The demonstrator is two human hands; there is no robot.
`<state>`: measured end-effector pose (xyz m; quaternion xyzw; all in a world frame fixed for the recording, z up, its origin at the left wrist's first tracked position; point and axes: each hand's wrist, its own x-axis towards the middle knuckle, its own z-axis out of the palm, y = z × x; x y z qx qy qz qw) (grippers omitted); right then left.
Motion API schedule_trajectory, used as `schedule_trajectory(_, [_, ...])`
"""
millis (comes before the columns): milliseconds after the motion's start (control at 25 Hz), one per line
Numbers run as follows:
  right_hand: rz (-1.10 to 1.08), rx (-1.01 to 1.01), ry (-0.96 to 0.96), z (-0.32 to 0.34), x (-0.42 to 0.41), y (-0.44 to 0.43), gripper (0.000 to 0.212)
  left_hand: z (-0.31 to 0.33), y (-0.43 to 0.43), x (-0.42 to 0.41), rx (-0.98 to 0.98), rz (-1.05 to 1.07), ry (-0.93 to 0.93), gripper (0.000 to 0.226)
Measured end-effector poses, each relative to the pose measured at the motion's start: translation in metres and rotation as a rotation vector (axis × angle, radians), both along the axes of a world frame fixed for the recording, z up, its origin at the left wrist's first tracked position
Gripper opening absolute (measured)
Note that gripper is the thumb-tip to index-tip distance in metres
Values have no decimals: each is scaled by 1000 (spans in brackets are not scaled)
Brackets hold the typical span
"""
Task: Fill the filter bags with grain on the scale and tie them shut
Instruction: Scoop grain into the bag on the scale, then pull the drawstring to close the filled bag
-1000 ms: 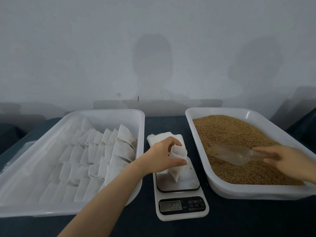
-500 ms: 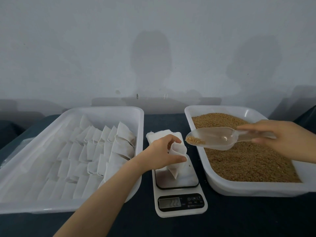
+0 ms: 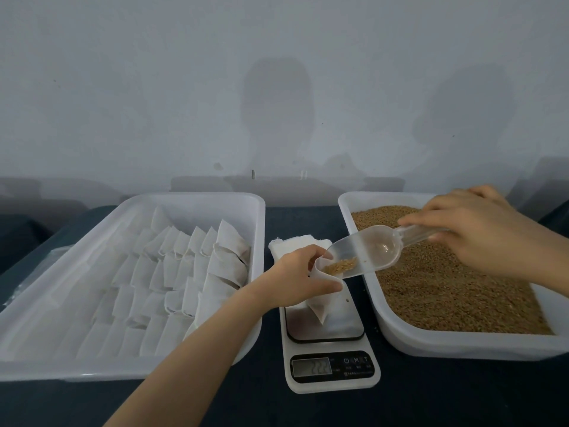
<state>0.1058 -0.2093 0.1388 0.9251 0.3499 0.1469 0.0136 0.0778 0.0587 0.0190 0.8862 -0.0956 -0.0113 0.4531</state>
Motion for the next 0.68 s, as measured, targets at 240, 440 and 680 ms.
schedule_trajectory(240, [68,-27,-119,6,-11,9,43,1,-1,-1,-20,12,10,44])
schedule_trajectory(440, [126,-23,-222,4,-19,13,53,2,-2,-2,-32,5,16,45])
schedule_trajectory(680, [242,-102,-512,-2,-25,11,66,3,-1,-4,-42,12,20,46])
